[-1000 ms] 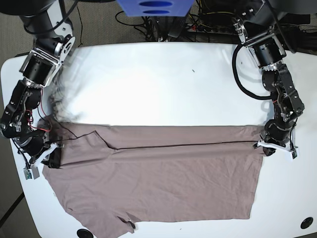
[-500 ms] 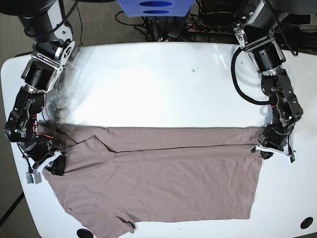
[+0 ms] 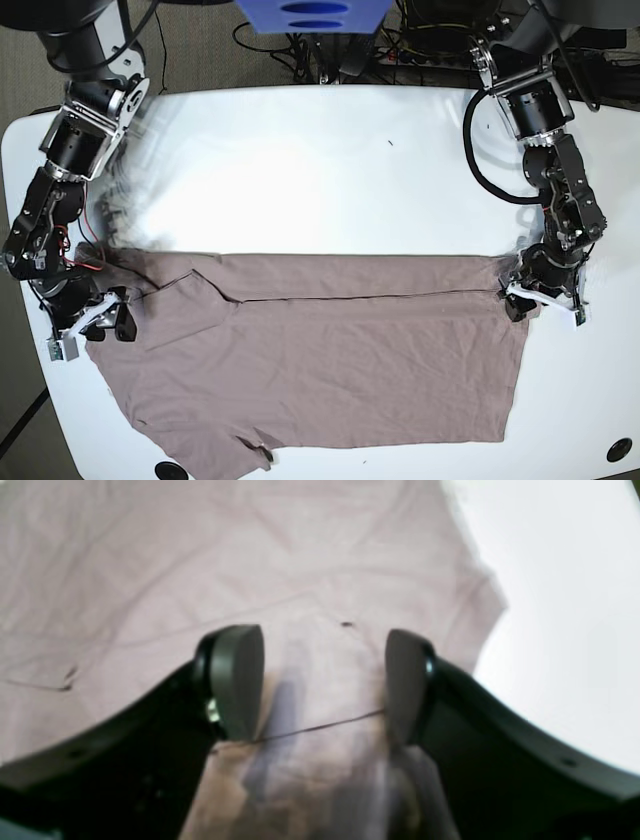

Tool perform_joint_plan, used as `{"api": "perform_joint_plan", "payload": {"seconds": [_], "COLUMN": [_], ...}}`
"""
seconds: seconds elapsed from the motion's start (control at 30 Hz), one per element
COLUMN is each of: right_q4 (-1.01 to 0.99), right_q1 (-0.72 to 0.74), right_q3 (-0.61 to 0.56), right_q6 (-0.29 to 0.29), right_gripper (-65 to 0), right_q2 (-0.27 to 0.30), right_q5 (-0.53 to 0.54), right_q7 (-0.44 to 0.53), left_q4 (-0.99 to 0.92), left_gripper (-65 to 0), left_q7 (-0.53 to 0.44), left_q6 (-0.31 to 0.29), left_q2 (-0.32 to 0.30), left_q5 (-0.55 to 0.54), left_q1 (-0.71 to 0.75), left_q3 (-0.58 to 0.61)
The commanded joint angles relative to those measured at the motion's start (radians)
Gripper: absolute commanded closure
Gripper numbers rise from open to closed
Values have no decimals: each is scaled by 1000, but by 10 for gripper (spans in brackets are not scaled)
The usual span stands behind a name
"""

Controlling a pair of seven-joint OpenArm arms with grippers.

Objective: Fold the T-shirt properly
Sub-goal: 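Lower the held collar edge onto the shirt body with both grippers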

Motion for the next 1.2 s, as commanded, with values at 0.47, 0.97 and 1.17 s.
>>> {"api": "perform_joint_plan", "payload": {"seconds": [0.47,0.97,1.17], "right_q4": [193,202,156], "right_q1": [-91,-100,-96], "right_q3": [43,62,87], "right_q6": [5,-45,-81], "right_gripper": [-360,-379,-379], "right_q2": [29,26,39], "right_q5": [70,62,59], "right_q7": [-72,-53,-51], "left_q4": [141,141,139], "left_gripper": [-427,-437,-418], "left_q7": [-70,-35,-21], "left_q6": [4,-4,-6], "left_q2": [-19,-28,-28], "left_q5": [67,16,17], "left_q1": [85,115,105], "left_q3": [2,39,52]}}
